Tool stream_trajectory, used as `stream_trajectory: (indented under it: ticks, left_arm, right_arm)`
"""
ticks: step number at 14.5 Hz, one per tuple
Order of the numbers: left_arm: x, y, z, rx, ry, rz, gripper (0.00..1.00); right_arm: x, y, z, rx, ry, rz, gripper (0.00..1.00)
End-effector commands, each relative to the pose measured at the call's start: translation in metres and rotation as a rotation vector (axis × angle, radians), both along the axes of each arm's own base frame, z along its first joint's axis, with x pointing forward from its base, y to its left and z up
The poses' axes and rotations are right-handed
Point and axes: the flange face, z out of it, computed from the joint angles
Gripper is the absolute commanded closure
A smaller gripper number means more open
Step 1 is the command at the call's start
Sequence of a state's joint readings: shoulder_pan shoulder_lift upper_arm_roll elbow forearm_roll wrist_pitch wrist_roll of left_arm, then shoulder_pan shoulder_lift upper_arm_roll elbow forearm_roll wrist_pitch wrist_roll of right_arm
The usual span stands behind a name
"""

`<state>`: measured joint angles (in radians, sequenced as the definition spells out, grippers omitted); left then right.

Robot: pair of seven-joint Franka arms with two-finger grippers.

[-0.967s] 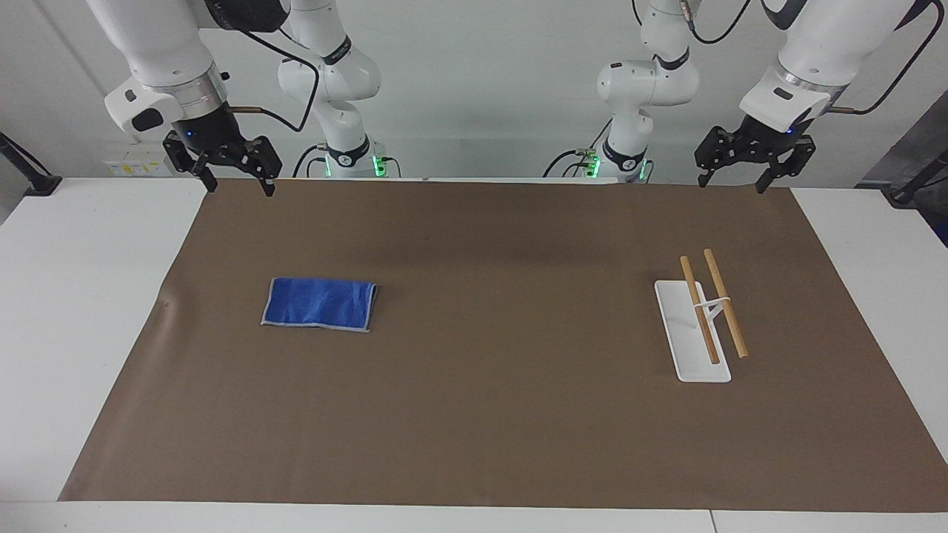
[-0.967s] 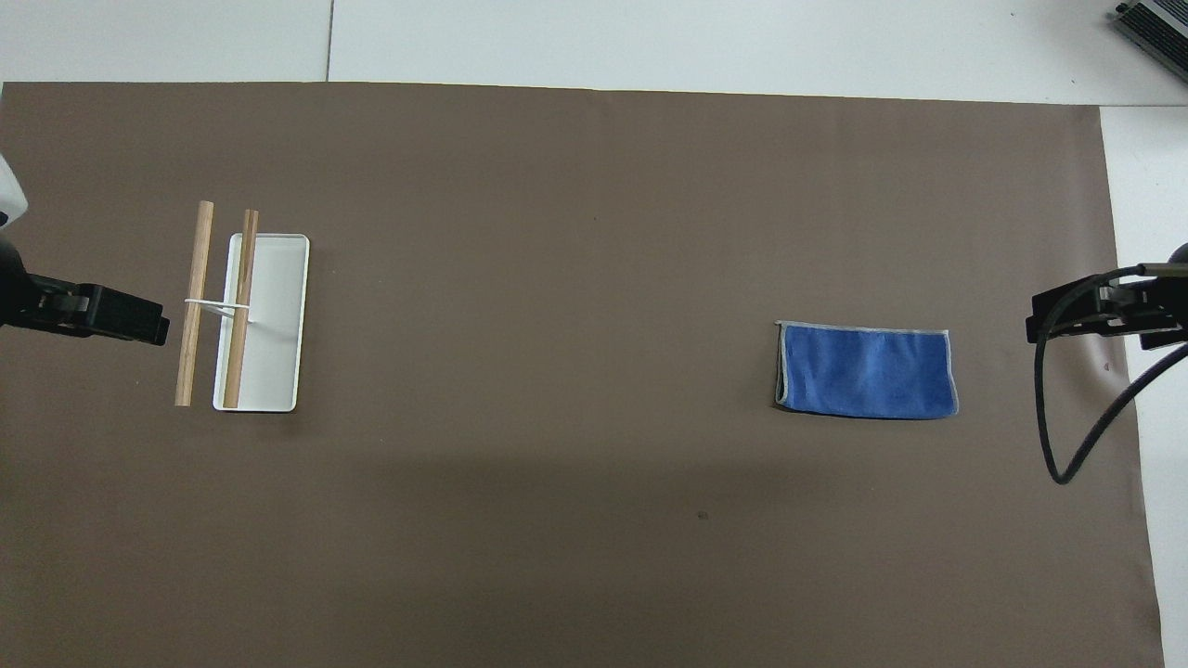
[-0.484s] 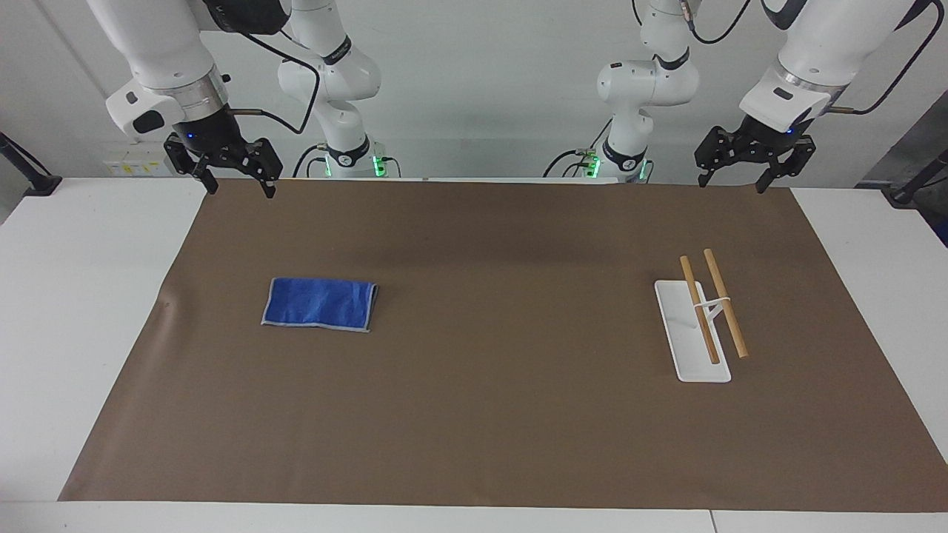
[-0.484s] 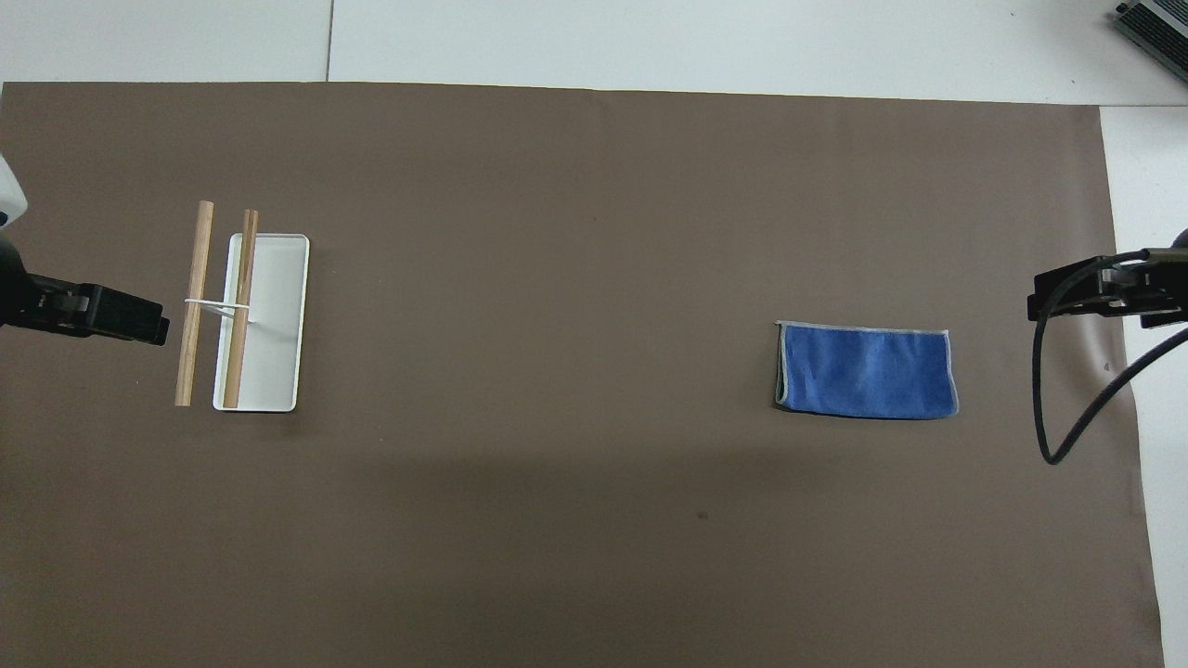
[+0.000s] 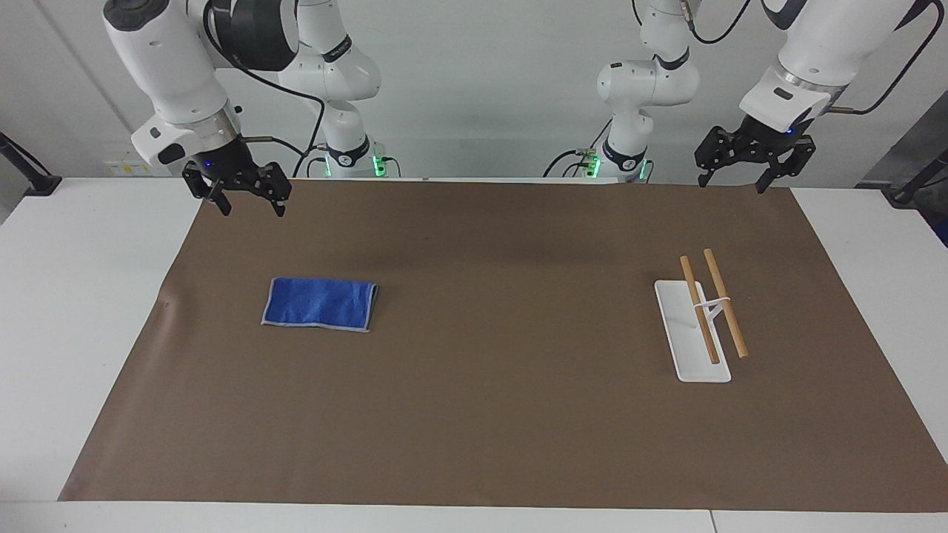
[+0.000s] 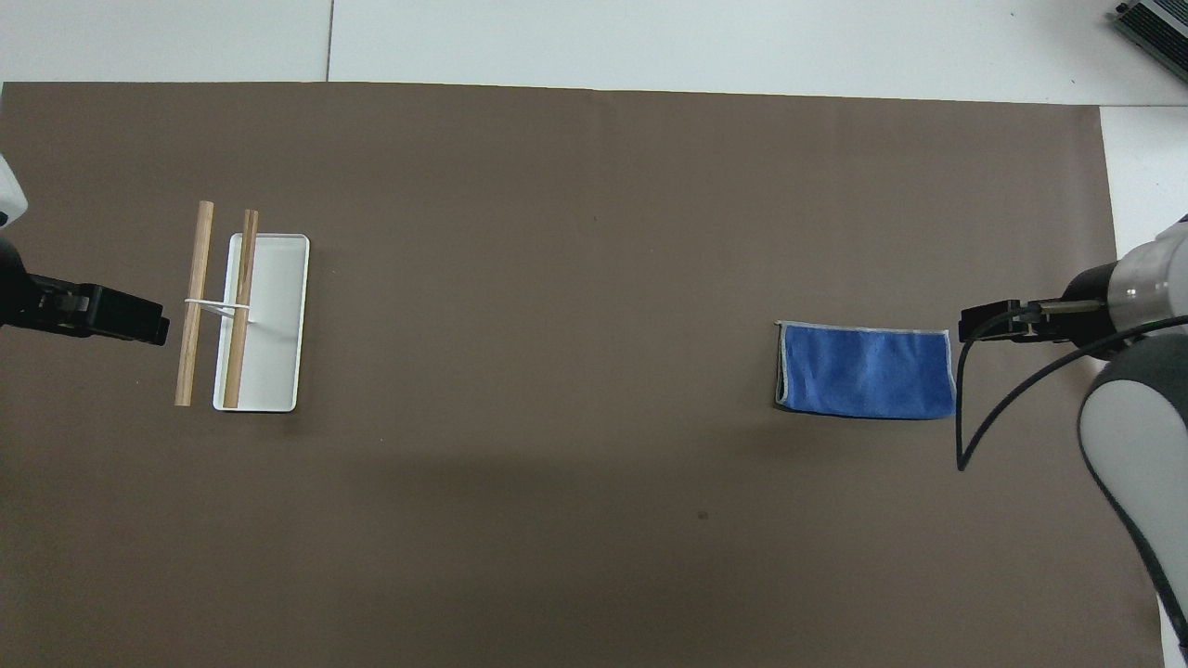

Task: Right arm passes towel to left arm to hang
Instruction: 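Reach the right gripper down onto the blue towel and grasp its edge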

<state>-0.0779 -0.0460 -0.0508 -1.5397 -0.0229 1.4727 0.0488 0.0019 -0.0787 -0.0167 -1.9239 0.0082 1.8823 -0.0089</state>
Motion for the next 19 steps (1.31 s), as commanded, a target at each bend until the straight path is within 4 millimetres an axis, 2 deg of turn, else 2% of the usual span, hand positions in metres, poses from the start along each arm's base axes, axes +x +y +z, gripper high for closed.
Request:
stream_trajectory:
  ticks: [1,5,9,12,14,19]
  left_arm:
    - [-0.005,0.001,0.001,0.021,-0.007,0.007,0.00]
    - [-0.005,0.001,0.001,0.021,-0.007,0.007,0.00]
    - [-0.005,0.001,0.001,0.021,-0.007,0.009,0.00]
    - [-0.005,0.001,0.001,0.021,-0.007,0.007,0.00]
    - [-0.005,0.000,0.001,0.021,-0.008,0.007,0.00]
    - [-0.005,0.001,0.001,0.021,-0.007,0.009,0.00]
  right_arm:
    - [-0.003,0.015,-0.064,0.015,-0.015,0.036,0.00]
    - [-0.008,0.027,-0.149,0.013,-0.030,0.043,0.00]
    - [-0.006,0.029,-0.206,0.009,-0.066,0.041,0.00]
    - [-0.017,0.027,-0.226,0.009,-0.061,0.026,0.00]
    - [-0.017,0.028,-0.234,0.008,-0.070,0.026,0.00]
    - [-0.016,0.028,-0.242,0.008,-0.084,0.025,0.00]
